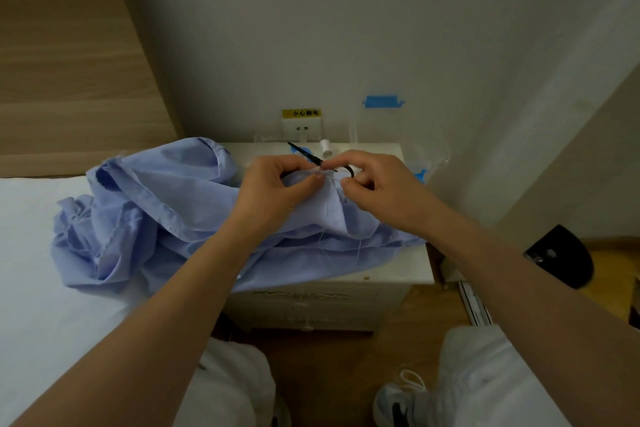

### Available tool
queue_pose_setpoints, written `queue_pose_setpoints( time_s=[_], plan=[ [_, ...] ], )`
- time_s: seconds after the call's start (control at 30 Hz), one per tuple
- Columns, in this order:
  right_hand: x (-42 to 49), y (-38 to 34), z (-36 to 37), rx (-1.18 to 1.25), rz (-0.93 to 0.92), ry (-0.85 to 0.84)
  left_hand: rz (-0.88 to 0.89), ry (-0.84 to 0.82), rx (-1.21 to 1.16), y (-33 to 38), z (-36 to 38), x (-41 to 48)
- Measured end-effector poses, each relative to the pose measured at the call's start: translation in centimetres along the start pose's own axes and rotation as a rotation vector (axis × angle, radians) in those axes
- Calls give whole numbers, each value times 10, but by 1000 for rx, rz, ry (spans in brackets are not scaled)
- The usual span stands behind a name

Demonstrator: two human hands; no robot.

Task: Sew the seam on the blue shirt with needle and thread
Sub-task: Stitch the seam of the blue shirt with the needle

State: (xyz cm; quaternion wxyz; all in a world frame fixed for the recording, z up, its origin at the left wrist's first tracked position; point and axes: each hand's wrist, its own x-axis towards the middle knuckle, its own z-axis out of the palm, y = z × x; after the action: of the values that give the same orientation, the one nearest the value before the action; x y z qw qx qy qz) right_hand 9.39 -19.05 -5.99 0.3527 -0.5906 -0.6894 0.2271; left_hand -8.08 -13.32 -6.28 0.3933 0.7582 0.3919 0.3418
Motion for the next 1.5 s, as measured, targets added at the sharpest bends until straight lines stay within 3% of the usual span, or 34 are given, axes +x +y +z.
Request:
queue_pose_setpoints(
  time_s=[0.37, 0.6, 0.9, 1.5],
  plan=[
    [2, 4, 11, -131, 3, 85, 18, 57, 141, -6, 5, 2],
    [2, 2, 4, 71, 69, 53, -57, 52, 64, 0, 0, 2],
    [1, -6, -7, 370, 138, -67, -165, -111, -178, 6, -9, 1],
    [0, -7, -10, 453, 181, -132, -195, -188, -261, 7, -14, 0]
  ],
)
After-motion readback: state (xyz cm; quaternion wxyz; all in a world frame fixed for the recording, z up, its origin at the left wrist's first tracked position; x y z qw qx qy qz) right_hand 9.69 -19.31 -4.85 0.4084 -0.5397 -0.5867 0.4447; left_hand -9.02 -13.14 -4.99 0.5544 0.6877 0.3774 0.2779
